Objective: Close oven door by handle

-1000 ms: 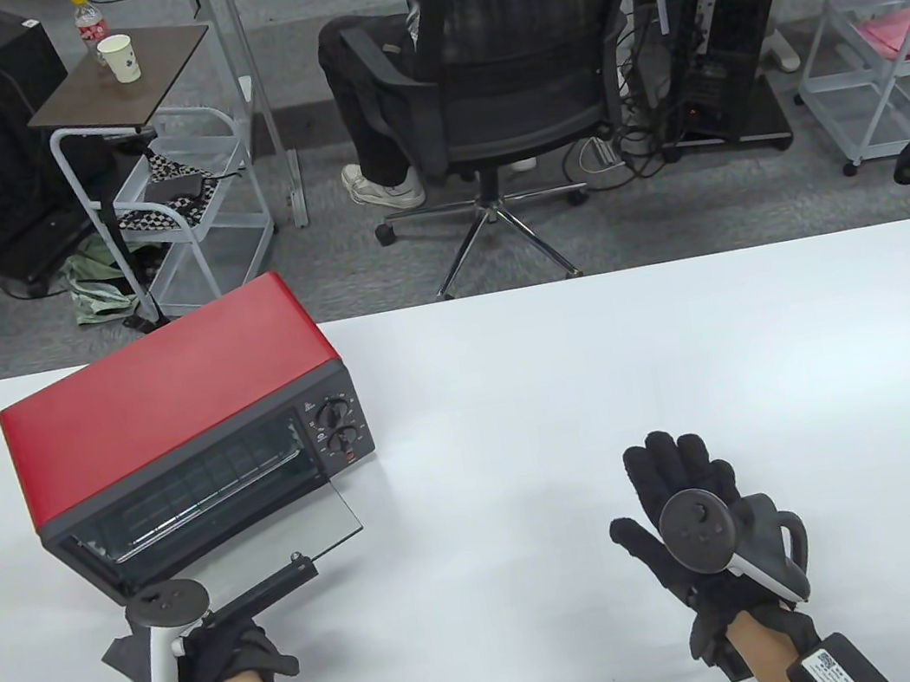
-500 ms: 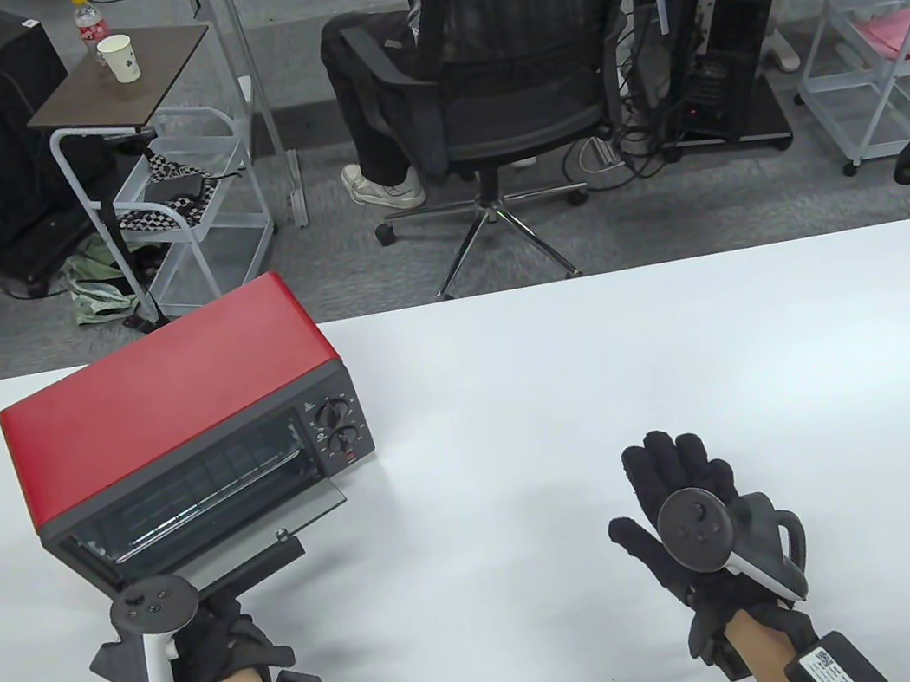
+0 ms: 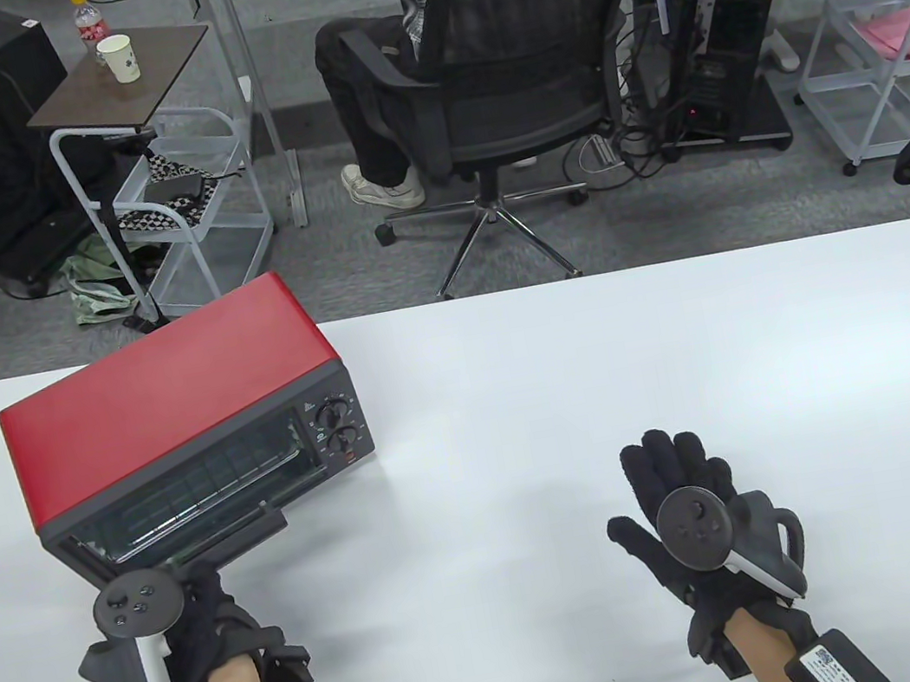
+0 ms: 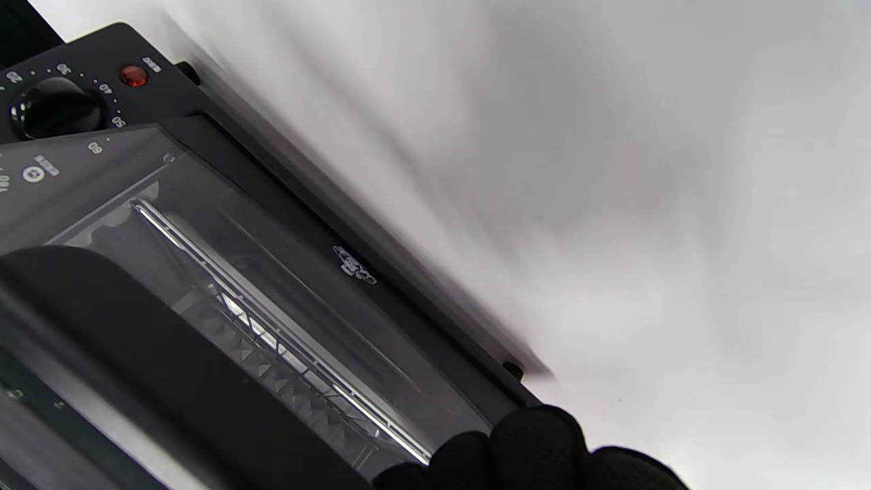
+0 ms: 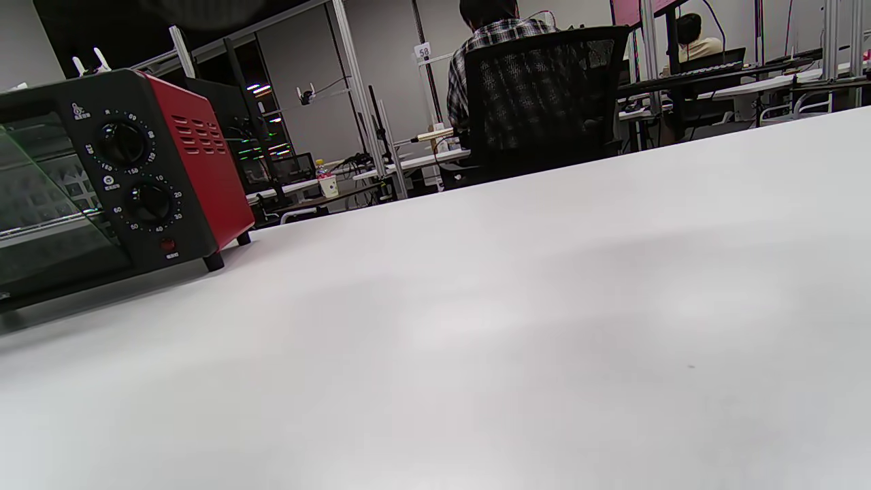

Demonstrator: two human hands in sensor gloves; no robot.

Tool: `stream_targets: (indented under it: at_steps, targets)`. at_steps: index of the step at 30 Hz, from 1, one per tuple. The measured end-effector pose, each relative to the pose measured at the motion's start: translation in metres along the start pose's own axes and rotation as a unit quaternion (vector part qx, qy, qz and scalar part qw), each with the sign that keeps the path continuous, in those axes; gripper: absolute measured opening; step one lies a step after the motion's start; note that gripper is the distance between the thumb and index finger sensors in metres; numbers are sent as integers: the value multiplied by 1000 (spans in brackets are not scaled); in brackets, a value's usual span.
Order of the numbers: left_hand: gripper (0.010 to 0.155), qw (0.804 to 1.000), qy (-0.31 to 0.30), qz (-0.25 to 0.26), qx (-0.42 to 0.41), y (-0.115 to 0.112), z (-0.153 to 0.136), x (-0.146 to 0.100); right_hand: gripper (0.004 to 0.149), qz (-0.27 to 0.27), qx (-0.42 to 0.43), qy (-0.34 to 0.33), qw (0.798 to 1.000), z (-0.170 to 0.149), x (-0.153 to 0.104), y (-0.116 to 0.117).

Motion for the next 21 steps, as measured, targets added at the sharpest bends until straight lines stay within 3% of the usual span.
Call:
stream_targets:
  at_steps: [21]
  targets:
    - [55,998,-33,37,39,23,29,37,75,1,23,12,1000,-10,2,-3]
Point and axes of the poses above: the tracker on the back of each hand, its own z axis roughly to the thumb side, its own x axis roughly from the wrist to the fingertips, y = z × x, the point moved 3 cm from there along x, roughly from the wrist to the fingertips, and after that the axes turned 4 degrees about z, right-handed, at the moved point
